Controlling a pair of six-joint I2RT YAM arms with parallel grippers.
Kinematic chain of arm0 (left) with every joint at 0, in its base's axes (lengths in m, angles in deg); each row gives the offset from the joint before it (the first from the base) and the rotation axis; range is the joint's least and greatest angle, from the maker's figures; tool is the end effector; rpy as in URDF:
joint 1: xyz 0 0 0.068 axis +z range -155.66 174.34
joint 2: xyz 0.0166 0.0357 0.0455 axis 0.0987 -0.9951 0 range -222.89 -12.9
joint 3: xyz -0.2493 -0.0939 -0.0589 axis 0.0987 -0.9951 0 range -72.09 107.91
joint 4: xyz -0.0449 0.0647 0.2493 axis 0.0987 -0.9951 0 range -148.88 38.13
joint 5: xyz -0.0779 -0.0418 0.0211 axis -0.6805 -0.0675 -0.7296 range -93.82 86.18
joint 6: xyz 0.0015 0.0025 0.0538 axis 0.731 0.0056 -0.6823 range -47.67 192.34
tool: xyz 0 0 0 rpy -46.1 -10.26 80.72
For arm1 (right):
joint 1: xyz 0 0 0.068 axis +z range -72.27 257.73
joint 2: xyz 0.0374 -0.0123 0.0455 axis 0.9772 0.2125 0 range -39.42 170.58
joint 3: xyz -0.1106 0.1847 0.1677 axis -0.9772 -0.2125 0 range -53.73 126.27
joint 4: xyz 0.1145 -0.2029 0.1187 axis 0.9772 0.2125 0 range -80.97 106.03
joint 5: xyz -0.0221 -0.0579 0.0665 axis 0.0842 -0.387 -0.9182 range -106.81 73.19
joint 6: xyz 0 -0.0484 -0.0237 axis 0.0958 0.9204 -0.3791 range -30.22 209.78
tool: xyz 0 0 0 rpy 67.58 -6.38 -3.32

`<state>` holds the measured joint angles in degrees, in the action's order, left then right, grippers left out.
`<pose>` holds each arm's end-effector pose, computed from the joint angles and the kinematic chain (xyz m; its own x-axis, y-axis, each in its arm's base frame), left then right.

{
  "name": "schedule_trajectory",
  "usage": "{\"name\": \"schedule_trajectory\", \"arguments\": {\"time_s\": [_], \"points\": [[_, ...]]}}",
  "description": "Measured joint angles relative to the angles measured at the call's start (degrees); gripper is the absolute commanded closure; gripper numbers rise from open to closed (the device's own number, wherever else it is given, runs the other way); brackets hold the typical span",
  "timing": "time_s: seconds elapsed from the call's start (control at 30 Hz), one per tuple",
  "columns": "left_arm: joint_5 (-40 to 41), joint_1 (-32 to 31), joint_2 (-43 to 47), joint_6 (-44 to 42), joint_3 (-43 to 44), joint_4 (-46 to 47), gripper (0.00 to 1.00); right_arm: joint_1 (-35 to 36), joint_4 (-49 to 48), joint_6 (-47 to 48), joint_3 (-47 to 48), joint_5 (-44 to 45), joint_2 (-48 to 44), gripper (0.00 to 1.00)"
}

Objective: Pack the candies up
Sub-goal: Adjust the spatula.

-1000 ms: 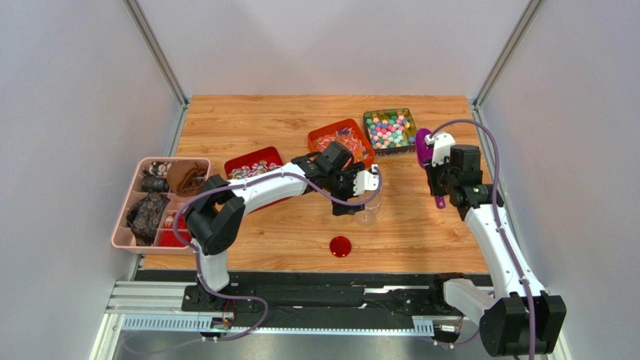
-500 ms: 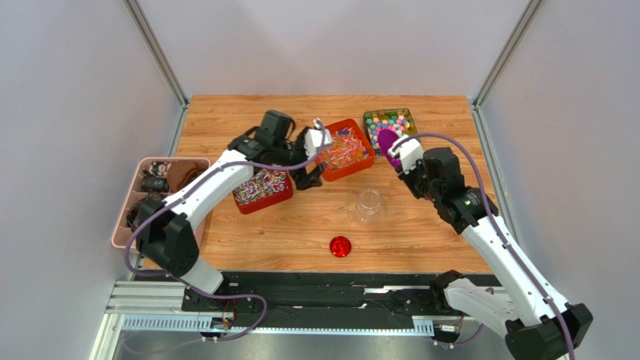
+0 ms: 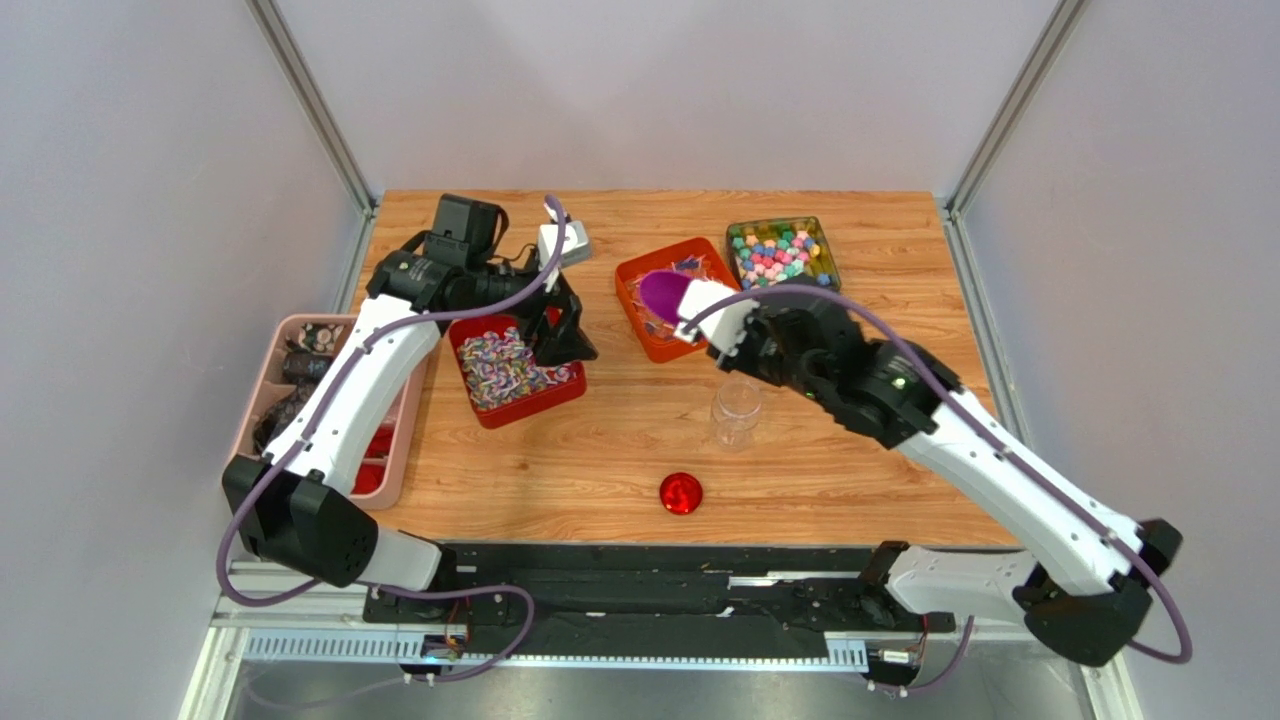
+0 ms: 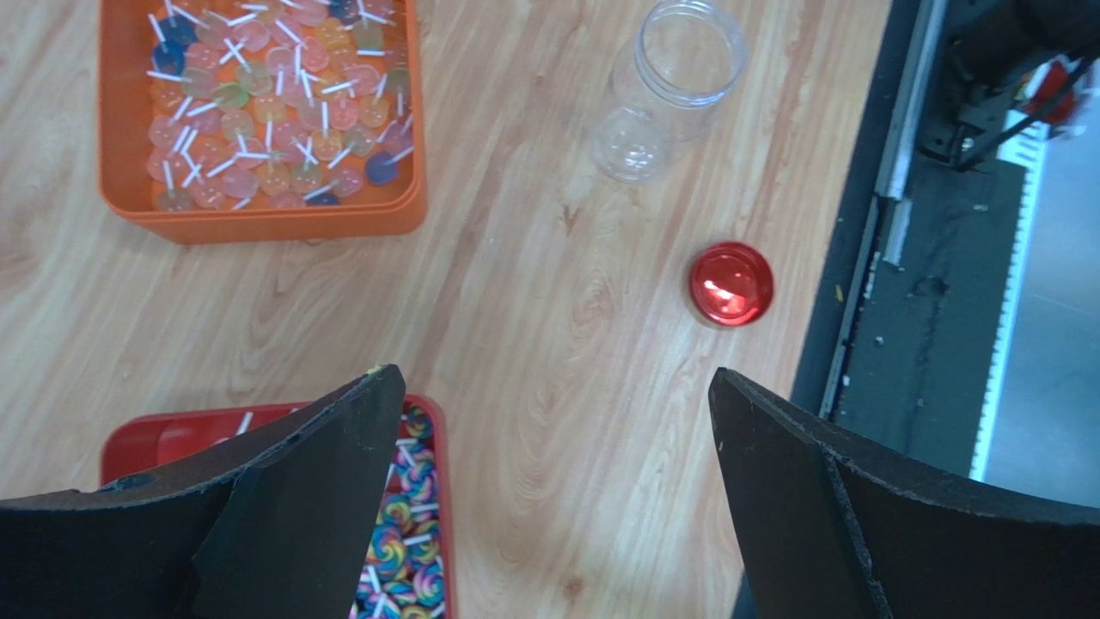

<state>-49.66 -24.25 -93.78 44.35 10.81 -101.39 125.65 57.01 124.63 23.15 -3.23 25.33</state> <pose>0.2645 -0.1160 0.3699 -0.2974 0.4448 -0.8448 0.9297 0.3364 -0.1502 0.1552 0.1594 0.3989 0.0171 -0.8097 -0.5866 -0.7117 0.4022 -0.5760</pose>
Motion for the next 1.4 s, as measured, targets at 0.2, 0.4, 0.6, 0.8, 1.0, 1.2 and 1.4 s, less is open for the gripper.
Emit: {"name": "schedule_trajectory", "arguments": {"time_s": [0.2, 0.4, 0.6, 0.8, 1.0, 1.2, 1.4], "points": [[-4.2, 2.7, 0.4, 0.0, 0.4, -3.1, 0.04, 5.7, -0.8, 3.8, -1.5, 4.0, 6.8, 1.00], [-8.0, 4.6, 2.6, 0.2, -0.1, -3.9, 0.05, 6.8, -6.2, 5.7, -4.6, 5.8, 7.8, 1.00], [-11.1, 5.6, 5.3, 0.9, -1.4, -3.6, 0.08, 9.9, -12.8, 6.0, -7.9, 10.5, 12.7, 1.00], [-11.7, 5.7, 4.9, 2.4, -3.7, -1.7, 0.12, 12.0, -18.0, 6.0, -8.7, 15.7, 16.5, 1.00], [-11.2, 6.4, 4.1, 4.2, -5.5, 0.7, 0.17, 12.4, -21.8, 6.0, -8.7, 18.5, 16.6, 1.00], [-10.4, 6.7, 3.4, 5.8, -6.3, 3.4, 0.20, 13.7, -22.7, 6.0, -8.7, 19.2, 16.5, 1.00], [-10.3, 7.0, 3.4, 7.4, -7.0, 5.7, 0.26, 15.5, -23.8, 5.9, -8.7, 19.6, 16.5, 1.00]]}}
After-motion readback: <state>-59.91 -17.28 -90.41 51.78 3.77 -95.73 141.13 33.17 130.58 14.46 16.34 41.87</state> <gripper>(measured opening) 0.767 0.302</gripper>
